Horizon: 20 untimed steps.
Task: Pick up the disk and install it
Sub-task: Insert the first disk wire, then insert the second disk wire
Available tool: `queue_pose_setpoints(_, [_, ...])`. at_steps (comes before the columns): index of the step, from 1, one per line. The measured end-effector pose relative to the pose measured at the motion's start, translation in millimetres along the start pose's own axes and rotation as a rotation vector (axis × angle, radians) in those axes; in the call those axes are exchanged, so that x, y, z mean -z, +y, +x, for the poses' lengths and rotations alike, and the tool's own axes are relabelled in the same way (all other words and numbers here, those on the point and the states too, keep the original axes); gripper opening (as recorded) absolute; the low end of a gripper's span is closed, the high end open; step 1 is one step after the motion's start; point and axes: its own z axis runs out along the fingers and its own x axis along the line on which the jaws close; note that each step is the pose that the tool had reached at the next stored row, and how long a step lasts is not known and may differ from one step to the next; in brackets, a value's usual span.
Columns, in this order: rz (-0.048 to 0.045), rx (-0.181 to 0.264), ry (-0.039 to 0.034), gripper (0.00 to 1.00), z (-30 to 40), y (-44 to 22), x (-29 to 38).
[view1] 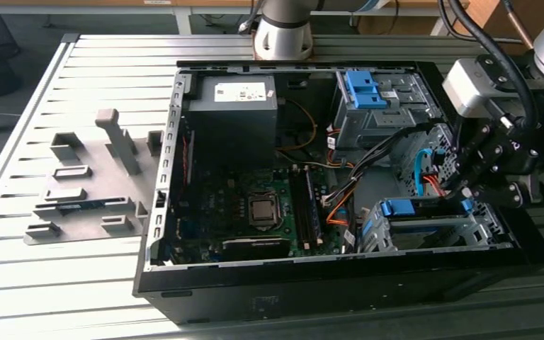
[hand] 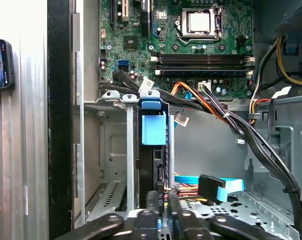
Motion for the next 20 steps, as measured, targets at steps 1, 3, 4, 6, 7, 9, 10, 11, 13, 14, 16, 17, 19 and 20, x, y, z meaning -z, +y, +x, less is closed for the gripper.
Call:
queue_pose_setpoints(1, [0.0001, 0.000, 0.0002, 0.22, 0.0, 0.0, 0.1])
queue_pose_setpoints(3, [0.0001, 0.000, 0.0002, 0.11, 0.0, 0.0, 0.2])
queue_pose_setpoints(4, [0.0001, 0.000, 0.0002, 0.11, 0.0, 0.0, 0.3])
queue_pose_setpoints(6, [0.0000, 0.000, 0.0002, 0.11, 0.0, 0.0, 0.3])
queue_pose_setpoints(7, [0.0001, 0.000, 0.0003, 0.11, 0.0, 0.0, 0.4])
queue_pose_setpoints(9, [0.0000, 0.000, 0.0002, 0.11, 0.0, 0.0, 1.9])
queue_pose_setpoints(10, [0.0001, 0.000, 0.0002, 0.11, -0.1, 0.0, 3.4])
queue_pose_setpoints(11, [0.0000, 0.000, 0.0003, 0.11, -0.1, 0.0, 3.4])
queue_pose_setpoints(13, [0.0001, 0.000, 0.0003, 0.11, -0.1, 0.0, 3.5])
queue_pose_setpoints(14, [0.0000, 0.000, 0.0003, 0.11, -0.1, 0.0, 3.5])
queue_pose_setpoints(16, [0.0000, 0.000, 0.0002, 0.11, -0.1, 0.0, 3.7])
queue_pose_setpoints(17, [0.0001, 0.000, 0.0003, 0.11, -0.1, 0.0, 3.7])
queue_pose_setpoints(19, [0.0001, 0.000, 0.0003, 0.11, -0.1, 0.0, 3.8])
queue_pose_setpoints(20, [0.0000, 0.000, 0.0003, 0.11, -0.1, 0.0, 3.8])
